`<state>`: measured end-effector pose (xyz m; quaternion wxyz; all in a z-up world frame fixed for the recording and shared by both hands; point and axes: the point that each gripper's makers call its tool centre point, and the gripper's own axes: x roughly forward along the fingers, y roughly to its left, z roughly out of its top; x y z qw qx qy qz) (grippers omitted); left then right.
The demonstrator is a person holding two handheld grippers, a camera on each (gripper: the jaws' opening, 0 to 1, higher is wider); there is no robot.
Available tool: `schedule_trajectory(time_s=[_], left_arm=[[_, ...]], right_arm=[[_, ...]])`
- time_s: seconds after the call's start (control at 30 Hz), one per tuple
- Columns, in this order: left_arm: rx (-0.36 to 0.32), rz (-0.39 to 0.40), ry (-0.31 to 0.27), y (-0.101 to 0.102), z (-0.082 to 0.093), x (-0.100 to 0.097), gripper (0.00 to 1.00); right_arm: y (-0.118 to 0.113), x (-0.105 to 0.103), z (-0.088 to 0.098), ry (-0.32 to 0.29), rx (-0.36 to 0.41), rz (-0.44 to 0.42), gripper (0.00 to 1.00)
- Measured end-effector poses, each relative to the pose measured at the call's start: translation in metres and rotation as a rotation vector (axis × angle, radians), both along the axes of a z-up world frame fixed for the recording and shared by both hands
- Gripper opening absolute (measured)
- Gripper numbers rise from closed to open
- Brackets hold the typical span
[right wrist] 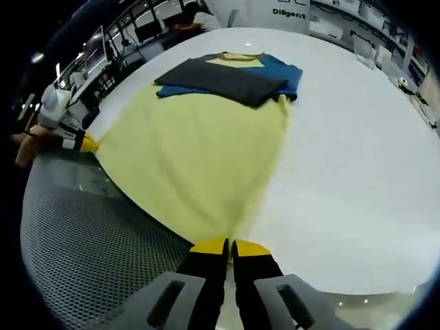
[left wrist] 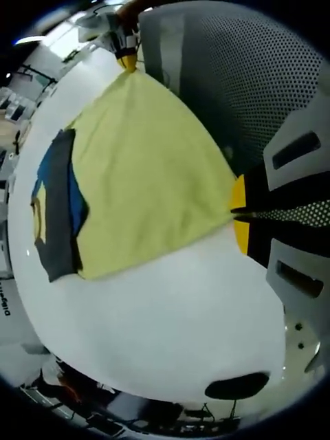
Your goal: Fold the garment on the visible template until the final outline fits inside the template.
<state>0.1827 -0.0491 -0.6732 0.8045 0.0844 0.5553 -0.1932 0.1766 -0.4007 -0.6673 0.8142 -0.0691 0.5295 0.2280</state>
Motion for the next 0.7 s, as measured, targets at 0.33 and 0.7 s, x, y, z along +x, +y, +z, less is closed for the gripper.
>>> schedule_trajectory(time_s=[0.33,0.7], left_arm=[[-0.020,0.013,-0.057,-0.001,0.022,0.013,0.00],[-0.028,0.005,-0.149,-0.001,0.048,0.037,0.00]], right_arm=[[0.002,0.015,0.025,-0.053,0.030,0.006,0.00],[0.007,0.039,0.056,-0.119,0.104,-0.015,0.00]])
